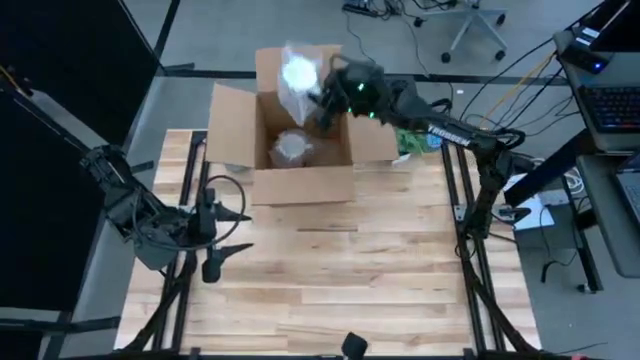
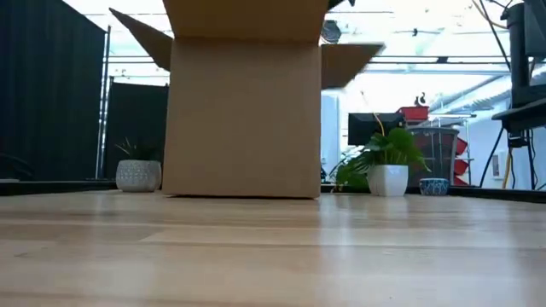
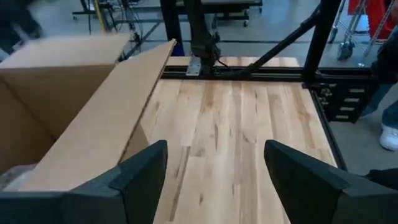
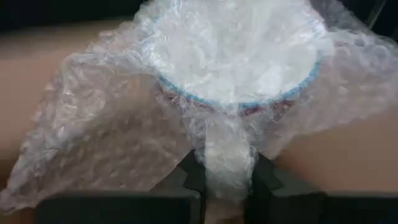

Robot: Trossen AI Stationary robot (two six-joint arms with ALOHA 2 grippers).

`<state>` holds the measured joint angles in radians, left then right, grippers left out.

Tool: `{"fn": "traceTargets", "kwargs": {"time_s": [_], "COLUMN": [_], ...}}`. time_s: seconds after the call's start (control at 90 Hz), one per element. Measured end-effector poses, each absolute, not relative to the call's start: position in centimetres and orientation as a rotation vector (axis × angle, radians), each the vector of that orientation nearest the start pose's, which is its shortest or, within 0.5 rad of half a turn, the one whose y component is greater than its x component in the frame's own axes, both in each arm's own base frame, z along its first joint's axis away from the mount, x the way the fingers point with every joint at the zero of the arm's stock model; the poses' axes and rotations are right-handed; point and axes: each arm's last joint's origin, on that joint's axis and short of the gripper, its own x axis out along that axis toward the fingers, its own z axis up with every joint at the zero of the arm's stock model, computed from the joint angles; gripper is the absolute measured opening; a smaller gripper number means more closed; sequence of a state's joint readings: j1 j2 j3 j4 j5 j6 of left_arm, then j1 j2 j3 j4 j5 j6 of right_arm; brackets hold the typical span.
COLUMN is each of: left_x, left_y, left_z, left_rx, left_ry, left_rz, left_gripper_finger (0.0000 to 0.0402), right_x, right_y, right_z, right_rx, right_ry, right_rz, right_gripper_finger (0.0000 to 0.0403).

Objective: Wrap mug
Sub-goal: Put the wrapped red mug into the cardboard box

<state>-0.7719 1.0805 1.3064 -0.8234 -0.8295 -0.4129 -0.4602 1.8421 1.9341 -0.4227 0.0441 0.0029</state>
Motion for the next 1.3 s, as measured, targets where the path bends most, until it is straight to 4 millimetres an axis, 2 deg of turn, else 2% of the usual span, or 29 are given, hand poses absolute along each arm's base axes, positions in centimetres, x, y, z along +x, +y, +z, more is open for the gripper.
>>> {"fn": "traceTargets", "kwargs": {"time_s": [0.078, 0.2, 0.3, 0.478, 0.6, 0.733, 1.056, 1.3], "left_x": [15.3, 15.3, 15.3, 15.5, 15.5, 15.6, 15.7, 15.7], "left_y": [-11.9, -11.9, -11.9, -12.1, -12.1, -12.2, -12.3, -12.4], "left_z": [40.0, 40.0, 40.0, 39.8, 39.6, 39.2, 38.1, 38.1], "left_rx": [0.025, 0.024, 0.027, 0.04, 0.051, 0.059, 0.037, 0.03], "left_ry": [0.394, 0.395, 0.398, 0.41, 0.42, 0.428, 0.451, 0.447], "left_rz": [0.139, 0.14, 0.139, 0.141, 0.143, 0.145, 0.158, 0.156], "left_gripper_finger": [0.0258, 0.0258, 0.0258, 0.0258, 0.0258, 0.0258, 0.0258, 0.0258], "right_x": [38.8, 41.2, 42.3, 44.1, 44.1, 44.9, 45.7, 45.8], "right_y": [-19.4, -20.2, -20.4, -20.8, -21.2, -22.0, -22.7, -22.5], "right_z": [40.5, 37.2, 36.2, 31.0, 30.5, 27.8, 24.0, 23.1], "right_rx": [0.1, 0.192, 0.211, 0.254, 0.275, 0.286, 0.349, 0.363], "right_ry": [0.355, 0.495, 0.547, 0.726, 0.737, 0.8, 0.882, 0.927], "right_rz": [-0.487, -0.42, -0.387, -0.389, -0.385, -0.4, -0.398, -0.394], "right_gripper_finger": [0.0035, 0.0035, 0.0035, 0.0035, 0.0035, 0.0035, 0.0035, 0.0035]}}
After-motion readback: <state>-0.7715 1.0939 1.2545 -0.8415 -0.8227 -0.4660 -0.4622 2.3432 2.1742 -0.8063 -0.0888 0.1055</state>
